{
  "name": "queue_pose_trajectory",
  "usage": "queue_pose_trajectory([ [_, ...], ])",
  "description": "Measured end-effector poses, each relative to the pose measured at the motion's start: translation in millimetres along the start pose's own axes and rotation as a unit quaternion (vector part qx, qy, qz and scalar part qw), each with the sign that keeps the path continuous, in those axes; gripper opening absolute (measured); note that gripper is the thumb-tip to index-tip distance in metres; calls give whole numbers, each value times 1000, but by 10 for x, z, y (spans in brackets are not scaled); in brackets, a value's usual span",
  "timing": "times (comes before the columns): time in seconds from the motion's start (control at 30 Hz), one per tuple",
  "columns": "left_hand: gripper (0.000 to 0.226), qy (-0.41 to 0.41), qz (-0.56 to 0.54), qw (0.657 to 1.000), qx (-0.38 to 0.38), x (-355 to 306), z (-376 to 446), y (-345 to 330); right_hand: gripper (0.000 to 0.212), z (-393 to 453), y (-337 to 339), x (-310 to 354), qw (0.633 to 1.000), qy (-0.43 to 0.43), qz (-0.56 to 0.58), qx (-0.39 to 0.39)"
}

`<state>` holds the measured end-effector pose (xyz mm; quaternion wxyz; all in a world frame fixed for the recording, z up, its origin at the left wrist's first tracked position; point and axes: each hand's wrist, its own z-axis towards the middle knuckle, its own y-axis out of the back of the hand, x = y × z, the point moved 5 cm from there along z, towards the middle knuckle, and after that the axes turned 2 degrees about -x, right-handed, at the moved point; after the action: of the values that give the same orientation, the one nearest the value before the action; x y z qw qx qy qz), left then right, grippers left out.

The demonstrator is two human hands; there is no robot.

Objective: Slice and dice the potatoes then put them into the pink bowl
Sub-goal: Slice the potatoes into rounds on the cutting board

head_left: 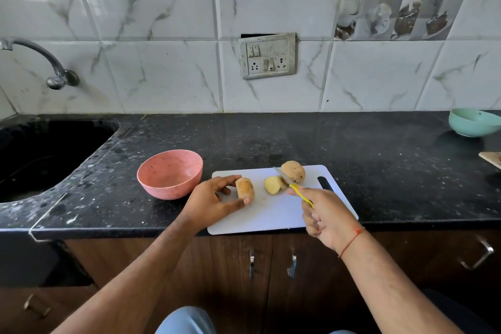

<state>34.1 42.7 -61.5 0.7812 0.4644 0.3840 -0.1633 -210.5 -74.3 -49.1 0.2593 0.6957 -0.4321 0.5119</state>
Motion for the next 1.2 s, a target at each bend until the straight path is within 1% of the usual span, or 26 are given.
queue_pose_trajectory([
  [0.17, 62, -5, 2, 1000, -1, -13, 5, 7, 25, -8, 15, 131, 990, 81, -112, -39],
  [0.23, 62, -4, 0, 1000, -1, -9, 7, 11, 26, -39, -62, 156, 969, 132, -201, -49],
  [0.27, 61, -3, -4, 1000, -3, -6, 4, 12, 30, -62, -115, 169, 947, 170, -266, -57],
  [0.33, 61, -2, -11, 1000, -8, 3, 0, 14, 39, -123, -250, 167, 889, 236, -386, -68],
  [0.4, 60, -2, -15, 1000, -12, 7, -4, 11, 42, -192, -371, 152, 842, 275, -457, -83],
  [0.47, 59, -2, -17, 1000, -14, 14, -4, 6, 39, -267, -490, 153, 807, 302, -498, -95],
  [0.53, 60, -4, -19, 1000, -18, 24, 1, 0, 33, -336, -592, 166, 781, 322, -525, -100],
  [0.67, 62, -5, -23, 999, -22, 36, 13, -4, 23, -434, -709, 210, 753, 339, -553, -105],
  [0.93, 65, -6, -27, 999, -18, 61, 26, -13, 19, -483, -852, 202, 704, 342, -612, -112],
  [1.03, 67, -6, -26, 999, -18, 74, 31, -19, 23, -469, -873, 184, 695, 335, -626, -115],
  [1.2, 70, -9, -23, 1000, -15, 72, 34, -24, 28, -431, -880, 159, 692, 340, -626, -113],
])
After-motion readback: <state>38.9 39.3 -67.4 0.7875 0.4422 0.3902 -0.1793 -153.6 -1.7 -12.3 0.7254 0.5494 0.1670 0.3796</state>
